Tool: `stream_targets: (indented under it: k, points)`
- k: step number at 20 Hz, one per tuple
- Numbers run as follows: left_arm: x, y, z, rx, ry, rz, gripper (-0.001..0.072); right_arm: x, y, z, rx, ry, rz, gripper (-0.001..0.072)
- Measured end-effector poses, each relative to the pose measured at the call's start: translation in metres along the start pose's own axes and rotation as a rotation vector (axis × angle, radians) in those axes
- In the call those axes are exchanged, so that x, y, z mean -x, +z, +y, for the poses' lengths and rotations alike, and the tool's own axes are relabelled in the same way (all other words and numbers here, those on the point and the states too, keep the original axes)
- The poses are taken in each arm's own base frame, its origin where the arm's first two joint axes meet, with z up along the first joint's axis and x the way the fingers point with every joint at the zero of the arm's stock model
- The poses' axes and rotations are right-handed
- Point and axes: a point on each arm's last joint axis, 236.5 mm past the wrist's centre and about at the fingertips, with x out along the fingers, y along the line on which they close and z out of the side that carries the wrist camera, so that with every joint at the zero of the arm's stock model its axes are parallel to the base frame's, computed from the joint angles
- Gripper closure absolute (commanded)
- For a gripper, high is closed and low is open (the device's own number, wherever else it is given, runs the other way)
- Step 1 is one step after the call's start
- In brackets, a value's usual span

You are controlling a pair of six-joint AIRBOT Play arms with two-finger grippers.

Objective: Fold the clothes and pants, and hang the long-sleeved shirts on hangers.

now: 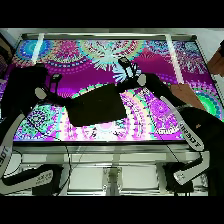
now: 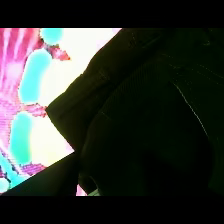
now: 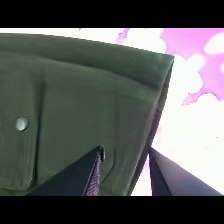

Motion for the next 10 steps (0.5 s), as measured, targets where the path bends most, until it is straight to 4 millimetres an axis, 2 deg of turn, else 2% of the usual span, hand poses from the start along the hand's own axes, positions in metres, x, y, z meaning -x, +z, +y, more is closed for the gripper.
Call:
stream_targets:
  k: [1,2,4,5,8,10]
  points:
    - [-0.001,0.000,0.000,0.003,-0.003,-0.001,0.0265,0.002,0.002,0.001,0.003,0.005,0.002,0.0353]
    - [-0.001,0.002,-0.001,0.005,-0.005,-0.009,0.0265,0.005,0.005,0.002,0.006,0.010,0.004,0.0309]
    - [-0.001,0.003,-0.002,0.007,-0.009,-0.013,0.0266,0.015,0.012,0.001,0.009,0.021,0.016,0.0093]
    - [0.002,0.004,-0.003,0.005,-0.011,-0.016,0.0267,0.022,0.015,-0.002,0.008,0.027,0.028,0.0016]
    - [0.020,0.004,-0.006,-0.037,-0.018,-0.023,0.0266,0.050,0.013,-0.018,-0.028,0.069,0.095,0.0017]
    - [0.041,0.001,-0.009,-0.060,-0.024,-0.027,0.0260,0.067,0.001,-0.026,-0.093,0.139,0.149,0.0019]
